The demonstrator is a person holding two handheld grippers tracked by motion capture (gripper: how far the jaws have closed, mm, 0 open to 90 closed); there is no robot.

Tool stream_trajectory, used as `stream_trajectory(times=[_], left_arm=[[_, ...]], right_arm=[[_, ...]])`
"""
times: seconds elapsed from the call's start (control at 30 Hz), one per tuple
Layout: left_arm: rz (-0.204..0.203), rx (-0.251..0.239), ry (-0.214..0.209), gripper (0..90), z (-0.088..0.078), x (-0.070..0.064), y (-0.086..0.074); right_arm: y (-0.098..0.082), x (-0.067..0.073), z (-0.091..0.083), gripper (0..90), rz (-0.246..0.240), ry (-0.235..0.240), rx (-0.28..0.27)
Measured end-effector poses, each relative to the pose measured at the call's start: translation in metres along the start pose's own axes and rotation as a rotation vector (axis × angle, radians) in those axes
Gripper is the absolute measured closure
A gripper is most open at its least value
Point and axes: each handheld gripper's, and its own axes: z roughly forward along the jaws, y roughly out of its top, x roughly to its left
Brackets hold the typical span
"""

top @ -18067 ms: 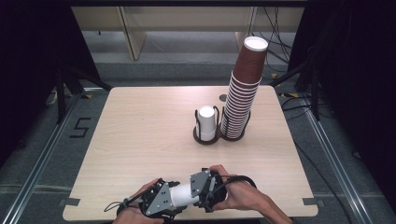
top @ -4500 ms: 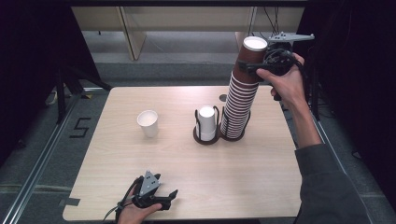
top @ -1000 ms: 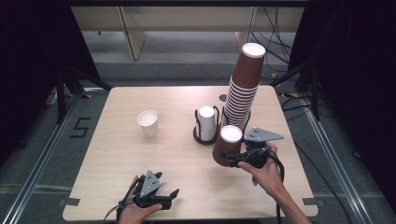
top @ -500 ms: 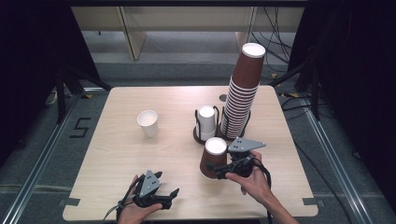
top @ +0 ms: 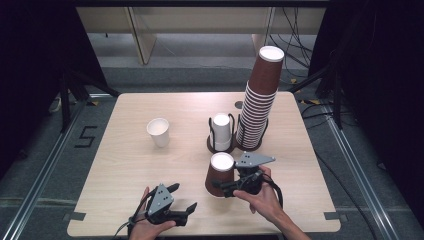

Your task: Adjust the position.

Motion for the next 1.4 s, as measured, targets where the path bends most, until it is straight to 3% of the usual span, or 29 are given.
stream_trajectory(times=[0.13,0.23,0.3,0.5,0.57,0.93,1.0,1.1,1.17,1.23,1.4], left_arm=[[-0.002,-0.011,-0.027,14.6,0.002,-0.004,0.000],[-0.026,-0.038,-0.059,14.6,0.004,-0.005,0.001],[-0.035,-0.047,-0.058,14.5,0.005,-0.007,0.001],[-0.064,-0.051,-0.083,14.5,0.007,-0.010,0.002],[-0.062,-0.068,-0.095,14.5,0.009,-0.010,0.002],[-0.084,-0.094,-0.103,5.8,0.009,-0.012,0.004],[-0.086,-0.077,-0.094,4.0,0.008,-0.012,0.004],[-0.088,-0.090,-0.102,2.4,0.009,-0.013,0.004],[-0.089,-0.092,-0.102,1.8,0.010,-0.014,0.004],[-0.088,-0.080,-0.091,1.4,0.008,-0.014,0.005],[-0.098,-0.106,-0.097,1.7,0.008,-0.013,0.004]], right_arm=[[0.000,0.005,0.005,17.8,-0.014,0.010,-0.004],[-0.001,0.010,0.008,17.8,0.005,0.036,-0.003],[0.000,0.012,0.010,17.8,-0.007,0.046,0.002],[0.001,0.024,0.019,17.9,0.017,0.078,-0.011],[0.001,0.025,0.022,18.0,-0.004,0.088,-0.019],[0.002,0.038,0.030,18.3,-0.010,0.122,-0.031],[0.002,0.040,0.031,18.3,-0.008,0.137,-0.035],[0.002,0.044,0.033,18.3,-0.002,0.162,-0.033],[0.003,0.044,0.034,18.3,-0.026,0.153,-0.048],[0.003,0.047,0.034,18.3,0.009,0.172,-0.028],[0.002,0.047,0.036,18.2,0.005,0.188,-0.034]])
